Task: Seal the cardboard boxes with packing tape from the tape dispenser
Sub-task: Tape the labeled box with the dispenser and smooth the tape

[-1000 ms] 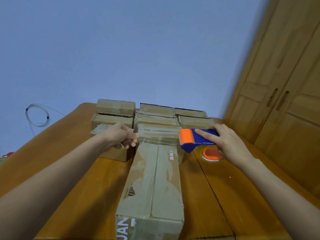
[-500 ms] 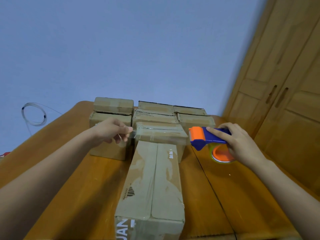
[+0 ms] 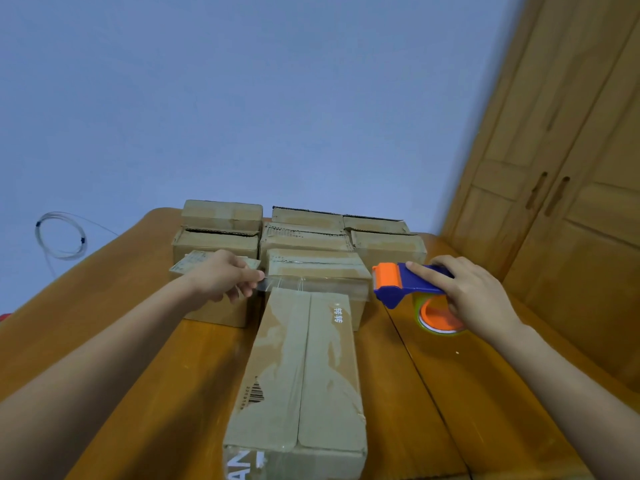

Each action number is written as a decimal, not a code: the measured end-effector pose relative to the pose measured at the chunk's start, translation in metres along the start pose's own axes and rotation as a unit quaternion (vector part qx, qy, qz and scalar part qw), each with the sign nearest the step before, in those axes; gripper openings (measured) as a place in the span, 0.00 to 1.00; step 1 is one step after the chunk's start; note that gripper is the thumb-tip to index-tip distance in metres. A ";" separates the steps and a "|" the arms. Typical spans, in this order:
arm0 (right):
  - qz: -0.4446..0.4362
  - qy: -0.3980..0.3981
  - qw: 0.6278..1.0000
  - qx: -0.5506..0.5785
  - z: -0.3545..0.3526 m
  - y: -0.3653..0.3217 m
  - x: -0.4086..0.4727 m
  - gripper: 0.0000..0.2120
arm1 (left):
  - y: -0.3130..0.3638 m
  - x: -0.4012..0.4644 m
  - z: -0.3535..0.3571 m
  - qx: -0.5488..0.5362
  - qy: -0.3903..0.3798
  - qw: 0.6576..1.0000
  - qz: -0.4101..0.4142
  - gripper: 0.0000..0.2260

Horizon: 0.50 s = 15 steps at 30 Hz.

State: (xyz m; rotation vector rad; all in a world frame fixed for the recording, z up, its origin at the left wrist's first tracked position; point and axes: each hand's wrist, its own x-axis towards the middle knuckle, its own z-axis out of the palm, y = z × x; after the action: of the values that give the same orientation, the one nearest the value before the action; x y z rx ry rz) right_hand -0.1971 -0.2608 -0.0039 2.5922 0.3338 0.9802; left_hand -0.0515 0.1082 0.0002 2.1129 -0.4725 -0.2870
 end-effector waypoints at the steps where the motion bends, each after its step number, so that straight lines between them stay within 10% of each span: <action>1: 0.003 0.000 1.000 0.002 0.001 0.001 0.000 0.43 | 0.001 0.000 0.000 -0.010 0.004 1.000 -0.004 0.13; 15: 0.018 -0.019 1.000 -0.003 0.001 0.007 -0.001 0.45 | -0.001 -0.009 0.010 -0.066 0.058 0.996 -0.001 0.14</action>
State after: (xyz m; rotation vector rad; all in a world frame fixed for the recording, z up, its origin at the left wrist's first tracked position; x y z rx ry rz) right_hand -0.1968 -0.2674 -0.0025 2.6161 0.2732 0.9410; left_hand -0.0631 0.1050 -0.0055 1.9887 -0.3743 -0.1904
